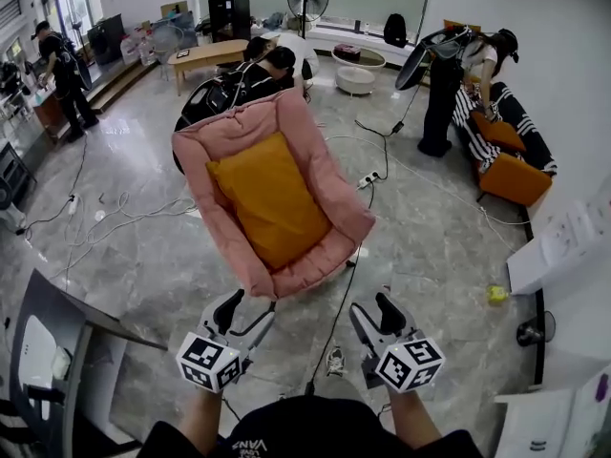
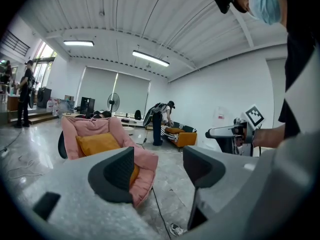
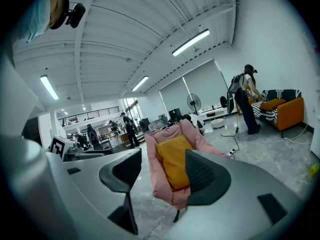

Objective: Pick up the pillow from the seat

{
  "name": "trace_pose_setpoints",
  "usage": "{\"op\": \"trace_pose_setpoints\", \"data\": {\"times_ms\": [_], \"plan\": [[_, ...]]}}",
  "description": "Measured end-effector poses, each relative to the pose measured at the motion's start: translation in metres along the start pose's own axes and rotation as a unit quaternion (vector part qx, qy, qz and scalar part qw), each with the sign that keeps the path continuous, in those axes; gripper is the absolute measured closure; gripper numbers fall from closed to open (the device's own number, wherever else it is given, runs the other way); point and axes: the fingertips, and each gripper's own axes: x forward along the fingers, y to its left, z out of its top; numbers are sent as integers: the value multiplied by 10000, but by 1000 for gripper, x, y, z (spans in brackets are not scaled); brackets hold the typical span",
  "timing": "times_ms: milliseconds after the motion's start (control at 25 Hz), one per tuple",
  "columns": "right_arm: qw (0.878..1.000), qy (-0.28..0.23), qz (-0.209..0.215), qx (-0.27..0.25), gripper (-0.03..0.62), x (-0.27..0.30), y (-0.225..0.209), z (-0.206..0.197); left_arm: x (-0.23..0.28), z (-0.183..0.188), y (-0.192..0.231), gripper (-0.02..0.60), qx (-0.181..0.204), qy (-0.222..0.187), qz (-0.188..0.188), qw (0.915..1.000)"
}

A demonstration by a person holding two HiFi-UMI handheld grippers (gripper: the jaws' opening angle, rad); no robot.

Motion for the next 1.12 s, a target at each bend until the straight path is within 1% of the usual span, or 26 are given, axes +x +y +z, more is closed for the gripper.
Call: {"op": "trace_pose_setpoints", "data": {"times_ms": [200,360,600,760,960,1120], "plan": [[9996,132,249,-42,333,30,-43,24,49,18,0,279,-32,-32,239,9997],[9989,230,404,-79,333,49,-78,40,85,24,-1,279,-96,-23,420,9991],[9966,389,699,-205,333,71,-126,61,135,39,-7,279,-132,-129,711,9973],[9943,466,917,-285,333,88,-143,69,152,36,-6,279,-201,-78,915,9956],[9924,528,1092,-204,333,106,-150,71,159,34,6,279,-258,49,1139,9931],[9927,583,1049,-127,333,121,-156,68,172,35,20,279,-278,79,1116,9933]]}}
